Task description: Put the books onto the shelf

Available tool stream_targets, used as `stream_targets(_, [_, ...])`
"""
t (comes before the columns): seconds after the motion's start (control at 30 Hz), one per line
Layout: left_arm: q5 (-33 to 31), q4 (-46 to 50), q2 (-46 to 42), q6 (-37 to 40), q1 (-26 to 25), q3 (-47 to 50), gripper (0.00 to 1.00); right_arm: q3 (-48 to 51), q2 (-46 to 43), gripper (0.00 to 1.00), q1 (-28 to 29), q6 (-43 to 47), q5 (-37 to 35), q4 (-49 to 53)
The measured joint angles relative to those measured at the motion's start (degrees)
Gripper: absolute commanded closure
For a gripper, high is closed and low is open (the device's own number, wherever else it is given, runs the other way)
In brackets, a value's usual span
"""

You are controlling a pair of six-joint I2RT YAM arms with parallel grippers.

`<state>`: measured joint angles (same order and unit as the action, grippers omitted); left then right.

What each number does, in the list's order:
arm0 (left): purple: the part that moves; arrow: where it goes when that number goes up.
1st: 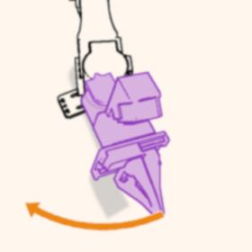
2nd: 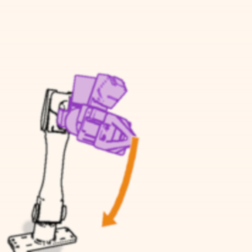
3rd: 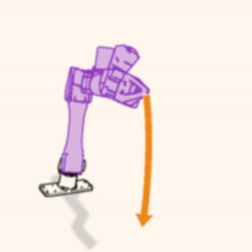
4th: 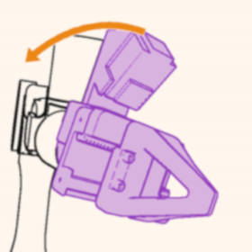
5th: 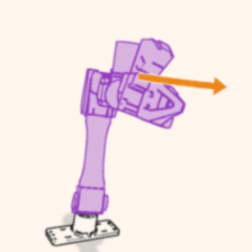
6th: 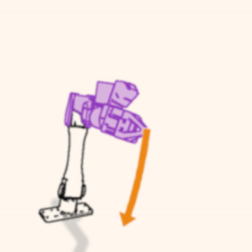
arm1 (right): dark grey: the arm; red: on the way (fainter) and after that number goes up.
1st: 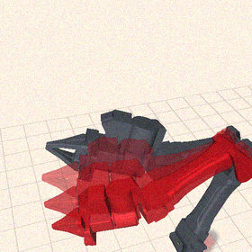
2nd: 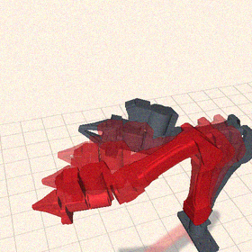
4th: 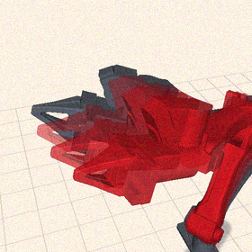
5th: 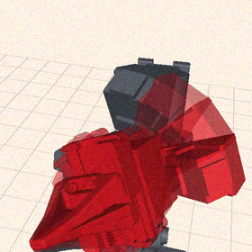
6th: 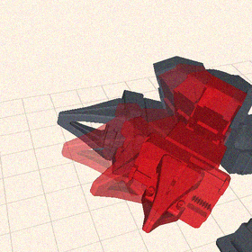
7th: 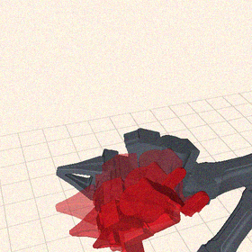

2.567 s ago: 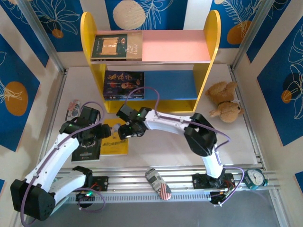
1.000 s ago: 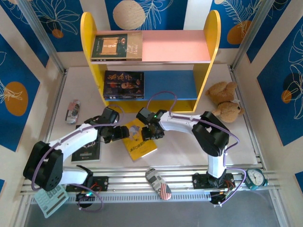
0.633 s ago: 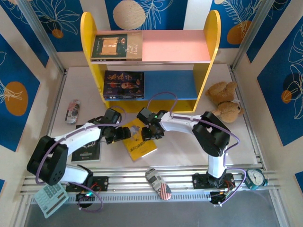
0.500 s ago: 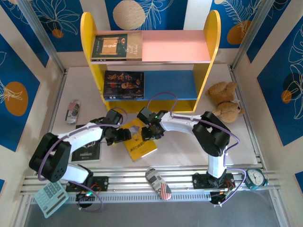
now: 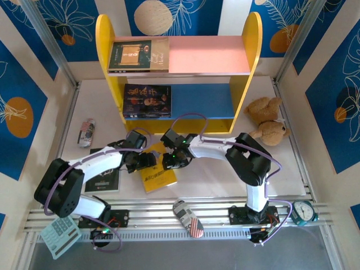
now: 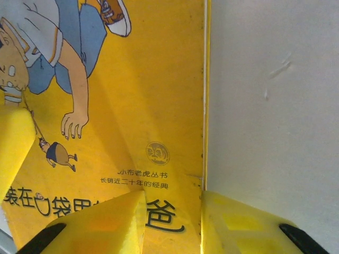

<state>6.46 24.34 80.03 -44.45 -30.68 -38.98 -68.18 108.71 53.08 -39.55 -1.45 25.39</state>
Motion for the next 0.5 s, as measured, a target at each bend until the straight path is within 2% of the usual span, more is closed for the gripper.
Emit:
stream_targets(0.3, [0.7, -1.2, -11.0, -3.8, 0.0, 1.7, 0.24, -0.4, 0.3, 0.7, 0.0, 0.0, 0.5, 0.6])
stream_targets(0.5, [2.1, -1.5, -12.3, -4.8, 0.0, 2.0, 0.29, -0.5, 0.6, 0.7, -0.3, -0.2, 1.8, 0.3])
